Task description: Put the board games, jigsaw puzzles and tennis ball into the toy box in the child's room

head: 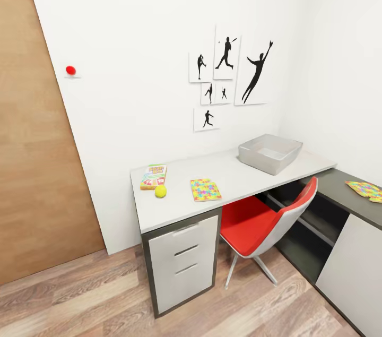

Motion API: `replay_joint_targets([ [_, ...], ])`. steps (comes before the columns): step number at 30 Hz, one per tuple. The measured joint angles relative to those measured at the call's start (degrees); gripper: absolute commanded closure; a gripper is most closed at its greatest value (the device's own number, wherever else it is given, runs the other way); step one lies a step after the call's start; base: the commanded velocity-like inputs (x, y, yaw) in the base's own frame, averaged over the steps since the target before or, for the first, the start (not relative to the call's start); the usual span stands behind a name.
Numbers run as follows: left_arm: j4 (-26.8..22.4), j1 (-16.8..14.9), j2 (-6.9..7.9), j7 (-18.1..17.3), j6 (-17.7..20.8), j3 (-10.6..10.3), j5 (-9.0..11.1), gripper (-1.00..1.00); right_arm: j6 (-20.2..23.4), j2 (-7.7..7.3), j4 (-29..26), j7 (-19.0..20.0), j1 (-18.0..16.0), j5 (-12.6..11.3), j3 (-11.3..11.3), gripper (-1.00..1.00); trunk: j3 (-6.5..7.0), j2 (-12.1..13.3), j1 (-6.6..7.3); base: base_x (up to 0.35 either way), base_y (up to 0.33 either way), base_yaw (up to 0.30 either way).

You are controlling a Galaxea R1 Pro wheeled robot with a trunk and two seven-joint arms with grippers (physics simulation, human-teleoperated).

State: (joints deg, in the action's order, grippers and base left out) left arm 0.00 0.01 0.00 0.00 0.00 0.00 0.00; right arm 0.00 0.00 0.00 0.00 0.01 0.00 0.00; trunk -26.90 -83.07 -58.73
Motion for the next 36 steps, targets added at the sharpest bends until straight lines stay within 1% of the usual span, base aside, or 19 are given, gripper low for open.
replay_joint_targets([
  [2,-0.13,-0.01,-0.58,-0.08,0.03,-0.08,-0.13,-1.0,0.11,0.64,-0.24,-0.31,-0.01,-0.32,-0.29,-1.0,0.01,0.01,0.0,0.0,0.0,0.0],
  [5,-0.13,-0.01,-0.59,-0.08,0.04,-0.08,-0.15,-1.0,0.14,1.49,-0.24,-0.31,-0.01,-0.32,-0.28,-1.0,0.01,0.01,0.0,0.0,0.0,0.0],
  [6,-0.14,-0.01,-0.6,-0.08,0.05,-0.08,-0.18,-1.0,0.19,1.45,-0.24,-0.31,-0.01,-0.32,-0.27,-1.0,0.01,0.01,0.0,0.0,0.0,0.0],
  [10,-0.16,-0.01,-0.82,-0.08,0.07,-0.14,-0.2,-1.0,0.1,2.3,-0.24,-0.32,-0.01,-0.32,-0.36,-1.0,0.01,0.01,0.0,0.0,0.0,0.0],
  [13,-0.13,-0.01,-0.86,-0.09,0.08,-0.16,-0.23,-1.0,0.03,2.69,-0.24,-0.27,-0.01,-0.32,-0.39,-1.0,0.54,1.2,0.65,0.0,0.0,0.0],
  [18,-0.15,-0.01,-0.87,-0.08,0.08,-0.28,-0.24,-1.0,0.06,2.85,-0.24,-0.24,-0.01,-0.32,-0.4,-1.0,1.44,3.2,1.75,0.0,0.0,-0.01],
  [21,-0.13,-0.01,-0.88,-0.08,0.08,-0.37,-0.24,-1.0,0.06,2.84,-0.24,-0.24,-0.01,-0.32,-0.4,-1.0,1.98,4.41,2.41,0.0,0.0,-0.15],
  [36,-0.14,-0.01,-0.81,-0.08,0.08,-0.69,-0.24,-1.0,0.05,2.53,-0.24,-0.24,0.0,-0.34,-0.47,-1.0,4.67,10.42,5.7,0.0,0.0,-0.247],
])
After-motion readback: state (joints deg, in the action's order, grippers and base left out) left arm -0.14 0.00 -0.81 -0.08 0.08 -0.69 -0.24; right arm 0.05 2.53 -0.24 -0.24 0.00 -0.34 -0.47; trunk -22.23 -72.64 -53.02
